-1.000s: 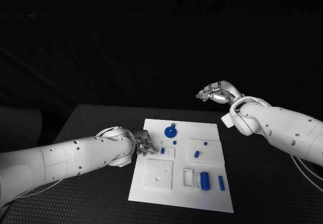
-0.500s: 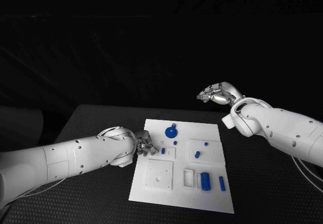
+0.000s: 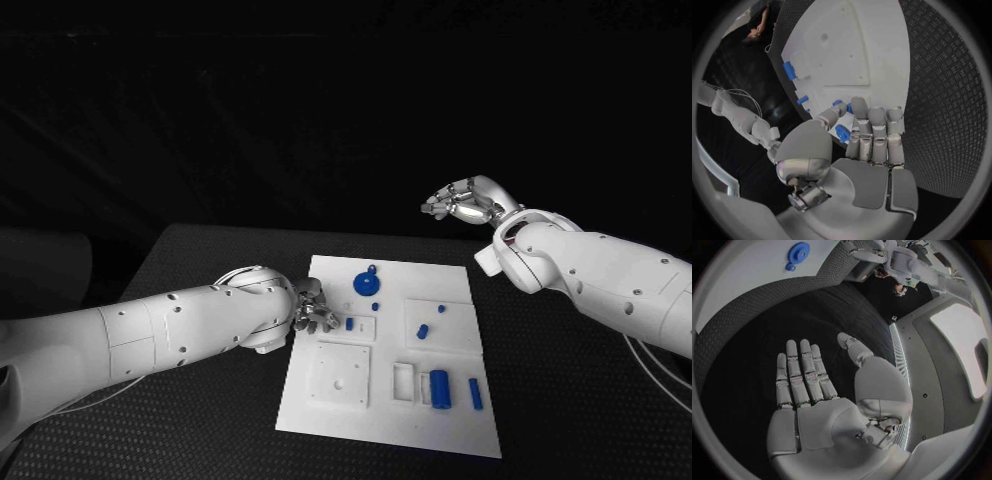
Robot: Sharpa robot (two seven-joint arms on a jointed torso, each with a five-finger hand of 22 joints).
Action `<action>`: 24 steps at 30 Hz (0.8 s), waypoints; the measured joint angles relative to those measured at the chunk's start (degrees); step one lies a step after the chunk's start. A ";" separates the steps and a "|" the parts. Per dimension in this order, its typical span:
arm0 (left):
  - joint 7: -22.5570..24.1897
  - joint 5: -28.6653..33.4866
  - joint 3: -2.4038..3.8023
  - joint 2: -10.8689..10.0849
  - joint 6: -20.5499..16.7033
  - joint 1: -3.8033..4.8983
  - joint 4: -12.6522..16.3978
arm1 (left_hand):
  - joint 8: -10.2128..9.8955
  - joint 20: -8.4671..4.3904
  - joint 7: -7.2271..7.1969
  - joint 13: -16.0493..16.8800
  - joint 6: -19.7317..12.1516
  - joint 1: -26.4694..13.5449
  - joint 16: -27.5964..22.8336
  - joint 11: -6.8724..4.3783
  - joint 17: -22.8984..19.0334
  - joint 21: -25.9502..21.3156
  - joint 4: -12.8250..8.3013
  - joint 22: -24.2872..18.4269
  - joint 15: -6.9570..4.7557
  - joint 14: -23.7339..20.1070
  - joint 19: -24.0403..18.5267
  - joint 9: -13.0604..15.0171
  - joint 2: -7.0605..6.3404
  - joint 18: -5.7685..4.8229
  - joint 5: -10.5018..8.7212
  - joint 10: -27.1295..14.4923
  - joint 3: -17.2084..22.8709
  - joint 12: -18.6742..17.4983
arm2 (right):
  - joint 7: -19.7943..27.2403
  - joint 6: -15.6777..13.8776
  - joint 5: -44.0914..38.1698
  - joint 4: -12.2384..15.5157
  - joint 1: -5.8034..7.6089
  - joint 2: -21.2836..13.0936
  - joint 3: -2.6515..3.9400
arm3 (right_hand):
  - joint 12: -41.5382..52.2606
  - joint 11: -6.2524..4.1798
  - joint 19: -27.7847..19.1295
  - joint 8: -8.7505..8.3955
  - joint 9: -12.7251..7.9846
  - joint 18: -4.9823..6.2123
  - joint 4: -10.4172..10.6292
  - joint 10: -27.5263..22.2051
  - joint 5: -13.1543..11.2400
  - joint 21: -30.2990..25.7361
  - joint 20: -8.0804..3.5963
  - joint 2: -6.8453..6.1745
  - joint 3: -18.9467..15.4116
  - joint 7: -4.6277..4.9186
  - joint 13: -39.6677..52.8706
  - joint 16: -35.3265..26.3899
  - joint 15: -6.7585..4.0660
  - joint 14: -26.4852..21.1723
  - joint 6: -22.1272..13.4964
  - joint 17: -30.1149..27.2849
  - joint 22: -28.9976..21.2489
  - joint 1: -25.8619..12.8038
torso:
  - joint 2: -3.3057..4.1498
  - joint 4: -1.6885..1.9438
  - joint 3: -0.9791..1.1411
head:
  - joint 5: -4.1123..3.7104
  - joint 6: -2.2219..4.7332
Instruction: Assemble the parts on the task board
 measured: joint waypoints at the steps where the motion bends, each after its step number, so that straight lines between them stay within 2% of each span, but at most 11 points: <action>1: -0.13 0.00 0.01 0.06 0.14 0.05 -0.05 | 0.00 0.00 0.00 0.00 0.00 -0.07 0.03 -0.02 0.00 0.00 0.04 0.00 0.00 0.00 0.00 0.00 -0.08 0.00 0.00 -0.02 0.21 0.00 | 0.00 0.00 0.00 0.00 0.00 0.01 0.00 | 0.00 0.00 0.00 0.00 0.00 0.00 0.00 0.00 0.00 0.00 0.00 0.00 0.00 0.12 0.00 0.00 0.00 0.00 -0.12 0.00 0.00 0.00 | 0.00 -0.01 -0.01 | 0.00 0.01; 6: -0.80 0.00 0.03 0.37 0.89 0.26 -0.29 | 0.00 0.00 0.01 0.00 -0.01 -0.58 0.03 -0.21 -0.01 0.00 -0.43 -0.01 0.02 0.02 0.00 0.01 -0.58 0.00 0.73 -0.21 1.04 0.00 | -0.02 0.02 0.00 -0.03 0.00 0.04 0.00 | 0.00 0.00 0.00 0.00 0.00 0.00 0.00 0.00 0.00 0.00 0.00 0.00 0.00 0.14 0.00 0.00 0.00 0.00 -0.14 0.00 0.00 0.00 | 0.01 -0.02 -0.01 | 0.07 0.01; 7: -0.93 0.00 0.05 0.44 1.10 0.30 -0.35 | 0.00 0.00 0.01 0.00 -0.01 -0.58 0.03 -0.22 -0.01 0.00 -0.44 -0.01 0.06 0.06 0.00 0.02 -0.58 0.00 1.30 -0.21 1.05 0.00 | -0.02 0.02 0.01 -0.03 0.00 0.04 0.00 | 0.00 0.00 0.00 0.00 0.00 0.00 0.00 0.00 0.00 0.00 0.00 0.00 0.00 0.14 0.00 0.00 0.00 0.00 -0.14 0.00 0.00 0.00 | 0.01 -0.02 -0.01 | 0.07 -0.02; 8: -1.03 0.00 0.06 0.50 1.27 0.33 -0.40 | -0.01 0.00 0.07 0.02 -0.07 -0.59 0.03 -0.22 0.00 0.00 -0.45 -0.01 0.10 0.10 0.00 1.12 -0.57 -0.01 3.24 -0.22 1.06 0.00 | -0.02 0.02 0.01 -0.03 0.00 0.04 0.00 | 0.00 0.00 0.00 0.00 0.00 0.00 0.00 0.00 0.00 0.00 0.00 0.00 0.00 0.14 0.00 0.00 0.00 0.00 -0.14 -0.03 0.00 0.00 | 0.01 -0.02 -0.01 | 0.08 -0.03; 11: -1.25 0.01 0.08 0.59 1.61 0.40 -0.49 | -0.01 0.00 0.18 0.08 -0.18 -0.67 0.03 -0.22 -0.01 0.00 -0.45 -0.01 0.11 0.11 0.00 1.25 -0.48 -0.01 4.87 -0.24 1.06 0.00 | -0.03 0.04 0.01 -0.03 0.00 0.05 0.00 | 0.00 0.00 0.00 0.00 0.00 0.00 0.00 0.00 0.00 0.00 0.00 0.00 0.00 0.14 0.00 0.00 0.00 0.00 -0.14 -0.05 0.00 0.00 | 0.01 -0.01 -0.01 | 0.11 -0.06; 24: -1.80 0.50 0.09 1.25 2.36 0.59 -1.18 | -0.01 0.00 0.27 0.13 -0.26 -1.92 0.25 -0.24 0.00 0.00 -0.64 0.03 0.20 0.18 0.00 1.67 0.76 -0.01 6.30 -0.25 0.90 0.00 | -0.12 0.23 0.03 -0.01 0.00 -0.02 0.00 | 0.00 0.00 0.00 0.00 -0.04 0.00 0.00 0.00 0.00 0.00 0.00 -0.23 0.00 0.14 0.00 0.00 0.19 -0.19 -0.14 -0.05 0.05 -0.23 | 0.00 0.04 -0.01 | 0.24 -0.03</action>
